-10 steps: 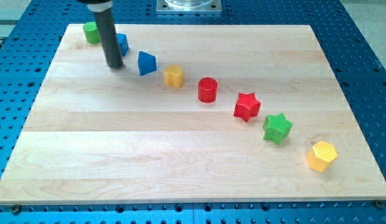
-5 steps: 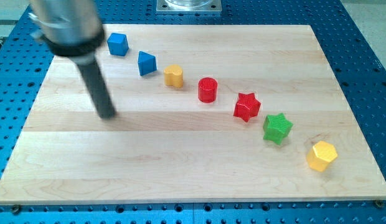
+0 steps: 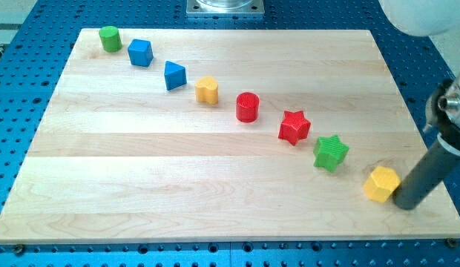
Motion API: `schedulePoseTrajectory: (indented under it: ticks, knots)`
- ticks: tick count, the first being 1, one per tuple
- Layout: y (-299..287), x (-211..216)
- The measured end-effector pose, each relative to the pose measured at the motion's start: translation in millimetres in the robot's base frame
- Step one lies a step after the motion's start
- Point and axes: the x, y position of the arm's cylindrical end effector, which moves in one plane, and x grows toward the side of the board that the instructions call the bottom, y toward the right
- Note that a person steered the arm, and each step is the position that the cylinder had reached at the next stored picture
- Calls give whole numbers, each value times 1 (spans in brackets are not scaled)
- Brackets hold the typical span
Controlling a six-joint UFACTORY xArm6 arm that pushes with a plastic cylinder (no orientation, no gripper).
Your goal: Move the green star to the bottom of the yellow heart
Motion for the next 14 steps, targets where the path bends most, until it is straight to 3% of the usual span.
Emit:
schedulePoseTrajectory:
  ticks: [2,4,5,6,7,8,9,10,11,12,13,14]
  knots:
    - [-13,-64]
    - [-152,-39]
    - [-216,-74]
    - [-228,-62]
    - [-143,-25]
    - [-125,-64]
    - [-185,-99]
    - [-245,-103]
    - [-259,-74]
    - [-304,-117]
    - [-308,-70]
    - [-222,-70]
